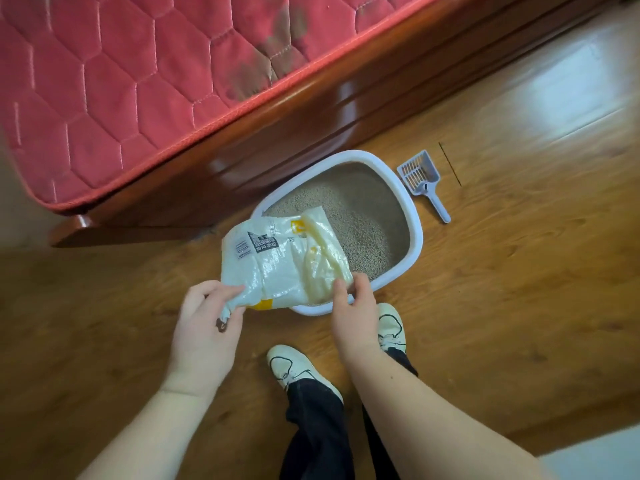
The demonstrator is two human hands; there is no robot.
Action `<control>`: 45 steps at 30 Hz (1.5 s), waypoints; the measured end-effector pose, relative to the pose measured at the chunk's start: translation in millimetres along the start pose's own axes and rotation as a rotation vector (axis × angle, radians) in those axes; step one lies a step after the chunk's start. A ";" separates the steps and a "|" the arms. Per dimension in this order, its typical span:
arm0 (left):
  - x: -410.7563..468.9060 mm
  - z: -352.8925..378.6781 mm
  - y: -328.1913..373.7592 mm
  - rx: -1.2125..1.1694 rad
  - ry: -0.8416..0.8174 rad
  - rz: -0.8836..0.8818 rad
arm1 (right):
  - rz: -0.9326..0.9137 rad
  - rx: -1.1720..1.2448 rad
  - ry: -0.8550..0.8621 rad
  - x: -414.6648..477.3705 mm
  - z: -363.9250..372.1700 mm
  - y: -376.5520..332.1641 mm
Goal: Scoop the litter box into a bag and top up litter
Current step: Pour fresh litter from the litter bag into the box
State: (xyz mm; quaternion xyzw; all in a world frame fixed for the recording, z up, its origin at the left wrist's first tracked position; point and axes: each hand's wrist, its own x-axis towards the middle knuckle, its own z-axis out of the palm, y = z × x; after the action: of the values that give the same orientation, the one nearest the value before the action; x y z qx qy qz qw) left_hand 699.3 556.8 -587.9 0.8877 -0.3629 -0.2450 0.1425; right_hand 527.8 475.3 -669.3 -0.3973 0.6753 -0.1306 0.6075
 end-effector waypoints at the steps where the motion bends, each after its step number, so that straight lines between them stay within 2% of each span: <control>1: 1.2 1.1 1.8 0.006 -0.010 0.004 | -0.001 0.006 0.007 2.2 1.1 0.5; 9: 6.1 -7.7 1.2 0.083 0.027 0.026 | -0.069 0.044 -0.035 0.5 14.5 1.3; 13: 11.5 -7.1 2.5 0.149 -0.037 0.093 | 0.072 0.047 0.017 1.1 20.0 10.2; 17: 20.1 -3.5 0.5 0.239 -0.062 0.182 | 0.129 0.022 0.014 1.2 21.2 26.3; 23: 20.7 -2.0 10.2 0.303 -0.066 0.418 | 0.232 0.195 0.096 4.7 27.2 35.6; 28: 17.3 0.5 16.2 0.322 -0.083 0.489 | 0.325 0.235 0.070 6.3 23.6 42.9; 39: 3.9 2.0 20.2 0.292 -0.043 0.480 | 0.303 0.296 0.095 0.6 11.4 40.7; 45: -7.6 -2.3 28.3 0.280 -0.041 0.566 | 0.317 0.277 0.104 -4.8 12.3 44.6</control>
State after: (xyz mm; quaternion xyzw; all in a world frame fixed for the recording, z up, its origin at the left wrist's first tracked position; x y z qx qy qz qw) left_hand 679.6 542.7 -571.2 0.7574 -0.6284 -0.1610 0.0743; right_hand 522.1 511.4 -698.0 -0.1915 0.7355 -0.1450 0.6336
